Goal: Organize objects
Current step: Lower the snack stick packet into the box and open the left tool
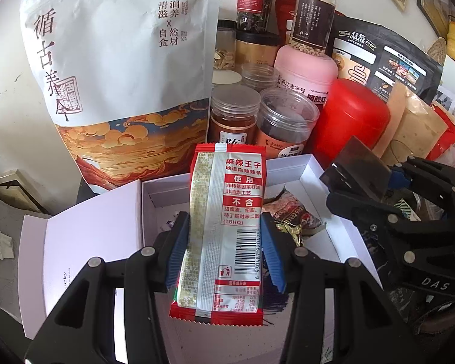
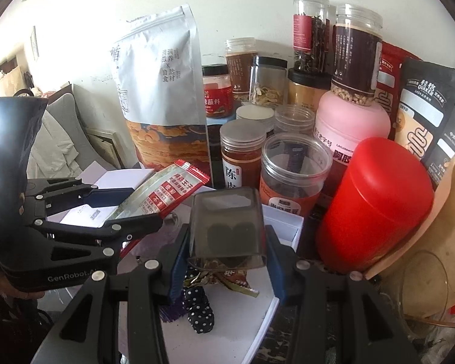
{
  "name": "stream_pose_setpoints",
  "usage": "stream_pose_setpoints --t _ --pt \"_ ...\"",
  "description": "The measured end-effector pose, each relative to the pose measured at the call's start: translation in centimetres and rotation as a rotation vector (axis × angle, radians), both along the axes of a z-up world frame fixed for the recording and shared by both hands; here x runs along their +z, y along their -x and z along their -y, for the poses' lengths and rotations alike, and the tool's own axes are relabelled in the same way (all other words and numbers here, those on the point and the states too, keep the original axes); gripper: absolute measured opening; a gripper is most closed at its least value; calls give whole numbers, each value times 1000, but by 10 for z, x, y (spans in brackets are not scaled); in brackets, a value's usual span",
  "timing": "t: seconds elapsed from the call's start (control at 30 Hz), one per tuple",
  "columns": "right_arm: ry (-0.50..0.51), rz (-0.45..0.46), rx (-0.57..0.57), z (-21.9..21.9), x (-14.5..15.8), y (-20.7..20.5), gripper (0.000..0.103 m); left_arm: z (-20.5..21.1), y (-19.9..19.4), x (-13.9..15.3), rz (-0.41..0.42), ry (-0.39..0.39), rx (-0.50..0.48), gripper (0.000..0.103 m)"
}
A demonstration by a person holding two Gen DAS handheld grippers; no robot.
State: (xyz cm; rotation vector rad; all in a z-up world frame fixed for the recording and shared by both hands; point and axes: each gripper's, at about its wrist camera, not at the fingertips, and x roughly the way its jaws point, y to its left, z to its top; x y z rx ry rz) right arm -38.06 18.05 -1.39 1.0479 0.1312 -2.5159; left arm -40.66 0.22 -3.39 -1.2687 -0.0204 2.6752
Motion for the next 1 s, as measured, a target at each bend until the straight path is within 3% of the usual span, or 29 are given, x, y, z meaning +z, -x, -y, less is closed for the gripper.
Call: stream_pose_setpoints --t 0.27,0.53,0.7,0.87,1.0 --pt "-4 58 -12 -5 -31 19 46 -5 13 -35 75 19 -12 45" --pt "14 69 -7 -1 -38 23 47 -5 15 -46 102 -30 -22 45" --pt "-5 90 -32 2 -47 25 47 -8 15 -49 105 -6 -15 45" --pt "-31 89 -31 8 -51 23 47 -18 13 -53 97 82 -2 46" --pt "-38 95 -42 7 -53 25 47 -23 13 -56 90 106 0 46"
